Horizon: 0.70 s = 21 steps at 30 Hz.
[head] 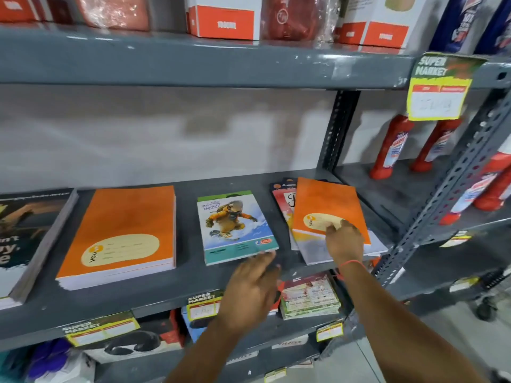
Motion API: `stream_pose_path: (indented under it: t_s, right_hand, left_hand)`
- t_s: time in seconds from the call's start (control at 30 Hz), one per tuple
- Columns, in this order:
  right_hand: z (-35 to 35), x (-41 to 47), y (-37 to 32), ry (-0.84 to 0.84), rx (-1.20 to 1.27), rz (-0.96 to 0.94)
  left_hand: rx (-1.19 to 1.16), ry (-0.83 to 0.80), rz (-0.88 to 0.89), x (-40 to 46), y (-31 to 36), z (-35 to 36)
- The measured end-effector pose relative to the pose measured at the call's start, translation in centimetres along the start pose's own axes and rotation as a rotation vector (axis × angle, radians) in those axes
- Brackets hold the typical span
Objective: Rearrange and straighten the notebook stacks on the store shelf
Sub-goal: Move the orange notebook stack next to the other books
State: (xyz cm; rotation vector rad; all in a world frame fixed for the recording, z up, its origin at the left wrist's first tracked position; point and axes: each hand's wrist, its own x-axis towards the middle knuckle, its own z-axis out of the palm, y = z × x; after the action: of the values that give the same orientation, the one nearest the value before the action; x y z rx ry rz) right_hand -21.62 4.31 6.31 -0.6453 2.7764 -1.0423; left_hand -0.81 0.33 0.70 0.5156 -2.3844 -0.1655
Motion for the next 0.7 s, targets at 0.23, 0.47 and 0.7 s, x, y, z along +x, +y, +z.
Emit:
stream_pose_path:
  t_s: [0.23,0.47,0.7]
  right_hand:
    - [-3.8,5.4,4.0,-0.201,-0.108,0.142]
    - [-4.2,9.1,5.4,-0.313,0.100,0.201]
    - [-3.5,11.6,6.9,-0.464,0.387,0.339]
  left_hand:
    - [-0.228,-0.327,-0.401,11.7,4.7,5.0]
    - [0.037,-0.591,-0.838,18.0,4.2,9.5]
    - [-0.018,-0.476,-1.061,19.1,4.3,8.0]
